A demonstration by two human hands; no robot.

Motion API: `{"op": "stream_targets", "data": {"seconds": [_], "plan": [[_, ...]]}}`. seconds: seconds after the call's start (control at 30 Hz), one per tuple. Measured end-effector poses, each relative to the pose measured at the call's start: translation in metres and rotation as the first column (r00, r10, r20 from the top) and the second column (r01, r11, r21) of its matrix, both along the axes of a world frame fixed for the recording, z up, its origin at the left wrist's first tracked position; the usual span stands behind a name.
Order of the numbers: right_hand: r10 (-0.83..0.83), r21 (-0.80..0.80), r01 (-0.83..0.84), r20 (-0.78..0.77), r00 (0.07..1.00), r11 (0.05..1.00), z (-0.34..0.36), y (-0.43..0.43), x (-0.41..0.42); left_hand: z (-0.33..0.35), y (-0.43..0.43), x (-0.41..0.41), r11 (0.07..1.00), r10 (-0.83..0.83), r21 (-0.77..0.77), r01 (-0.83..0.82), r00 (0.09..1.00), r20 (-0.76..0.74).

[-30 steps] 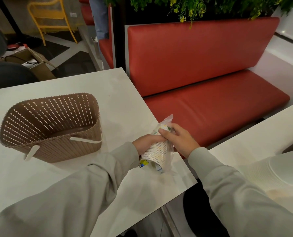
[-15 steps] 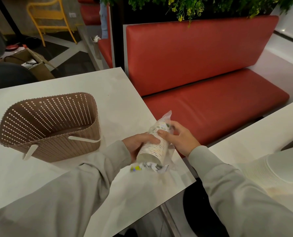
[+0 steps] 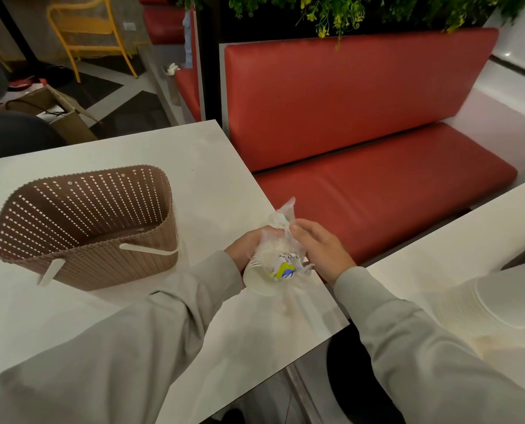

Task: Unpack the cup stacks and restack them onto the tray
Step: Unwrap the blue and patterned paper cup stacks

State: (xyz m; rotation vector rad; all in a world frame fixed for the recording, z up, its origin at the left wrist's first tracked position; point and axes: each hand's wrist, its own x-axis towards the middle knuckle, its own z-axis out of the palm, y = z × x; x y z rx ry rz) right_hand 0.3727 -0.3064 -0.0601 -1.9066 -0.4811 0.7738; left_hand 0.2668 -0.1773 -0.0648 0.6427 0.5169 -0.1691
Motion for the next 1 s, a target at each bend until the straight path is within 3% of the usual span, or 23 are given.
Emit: {"op": "stream_targets", "data": {"seconds": [0.03, 0.1, 0.23, 0.37, 0.47, 0.67, 0.83, 1.0], "plan": [[-0.022, 0.0, 0.022, -0.009, 1.0, 1.0, 0.0, 0.0, -0.002, 0.0, 0.002, 0.002, 0.999, 0.046, 0.022, -0.047, 0.998, 0.042], [-0.07, 0.013, 0.071, -0.054, 0.996, 0.997, -0.002, -0.001, -0.005, 0.0, 0.009, 0.008, 0.971, 0.201, 0.138, -0.195, 0.979, -0.027], [-0.128, 0.003, 0.131, -0.2, 0.971, 0.991, -0.009, -0.009, -0.013, -0.009, 0.024, 0.012, 0.847, 0.5, 0.279, -0.453, 0.857, -0.126], [0.044, -0.017, -0.054, -0.344, 0.938, 0.998, -0.006, -0.017, -0.028, 0.003, 0.023, 0.011, 0.768, 0.607, 0.339, -0.544, 0.787, -0.111], [0.13, 0.022, -0.131, -0.355, 0.926, 0.991, -0.006, -0.015, -0.035, 0.001, 0.019, 0.01, 0.751, 0.629, 0.343, -0.564, 0.77, -0.11], [0.11, 0.032, -0.105, -0.28, 0.954, 0.994, -0.004, -0.003, -0.039, 0.003, -0.002, 0.012, 0.77, 0.6, 0.283, -0.572, 0.8, -0.016], [0.103, -0.018, -0.11, -0.238, 0.966, 0.994, -0.007, -0.006, -0.033, 0.005, -0.008, 0.009, 0.778, 0.543, 0.344, -0.525, 0.838, 0.05], [0.242, -0.133, -0.283, -0.264, 0.934, 0.95, -0.004, -0.013, -0.032, 0.018, -0.001, 0.01, 0.792, 0.426, 0.472, -0.387, 0.904, 0.027]]}}
